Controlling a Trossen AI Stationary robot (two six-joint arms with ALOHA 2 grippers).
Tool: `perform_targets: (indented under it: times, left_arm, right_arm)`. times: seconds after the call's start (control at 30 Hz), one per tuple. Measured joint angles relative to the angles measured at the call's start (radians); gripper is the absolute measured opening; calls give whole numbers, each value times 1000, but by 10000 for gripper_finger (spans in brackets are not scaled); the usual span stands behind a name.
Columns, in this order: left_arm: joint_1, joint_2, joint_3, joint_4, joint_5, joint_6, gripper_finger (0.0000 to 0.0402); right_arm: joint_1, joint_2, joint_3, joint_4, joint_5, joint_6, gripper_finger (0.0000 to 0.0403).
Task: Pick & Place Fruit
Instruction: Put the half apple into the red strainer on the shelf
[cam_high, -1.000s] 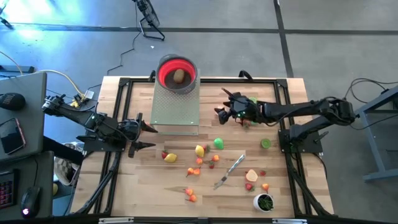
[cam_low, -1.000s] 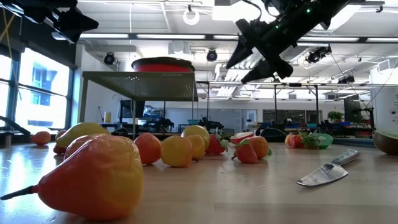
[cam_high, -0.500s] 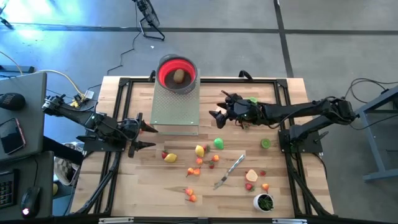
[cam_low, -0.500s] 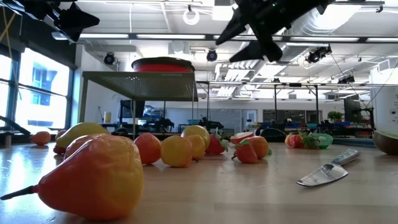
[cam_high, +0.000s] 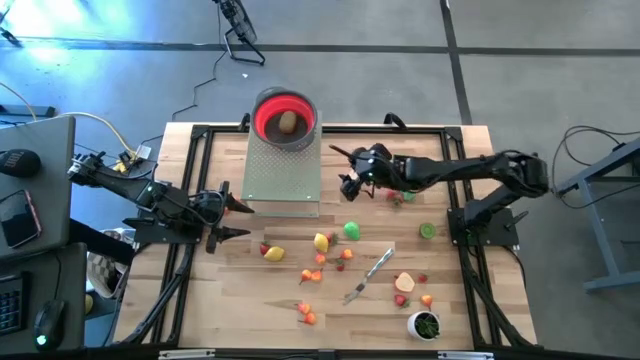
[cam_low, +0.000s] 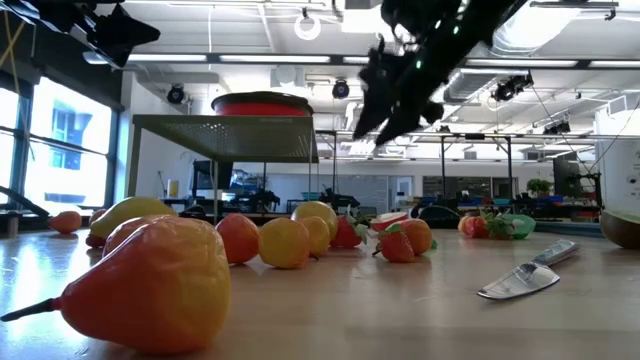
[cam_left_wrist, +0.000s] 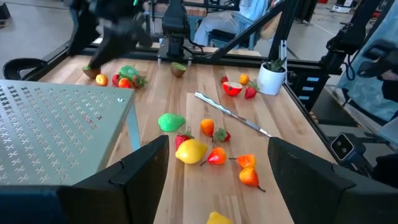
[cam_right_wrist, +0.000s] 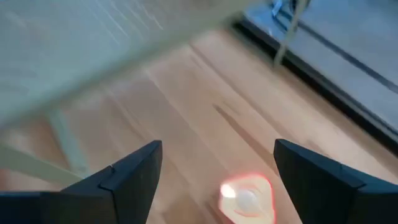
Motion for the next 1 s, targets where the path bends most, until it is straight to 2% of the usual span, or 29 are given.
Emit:
perform_targets:
  times: [0.17, 0.3, 0.73, 1.0]
  left_arm:
    - [0, 0, 0, 0, 0, 0, 267]
    - [0, 0, 0, 0, -11, 0, 267]
    - [0, 0, 0, 0, -17, 0, 267]
    - [0, 0, 0, 0, -17, 0, 267]
  right_arm:
    - [-55, 66, 0, -40, -76, 57, 301]
    - [-82, 116, 0, -83, -98, 58, 301]
    - [-128, 149, 0, -139, -108, 48, 301]
    - [-127, 149, 0, -137, -155, -121, 301]
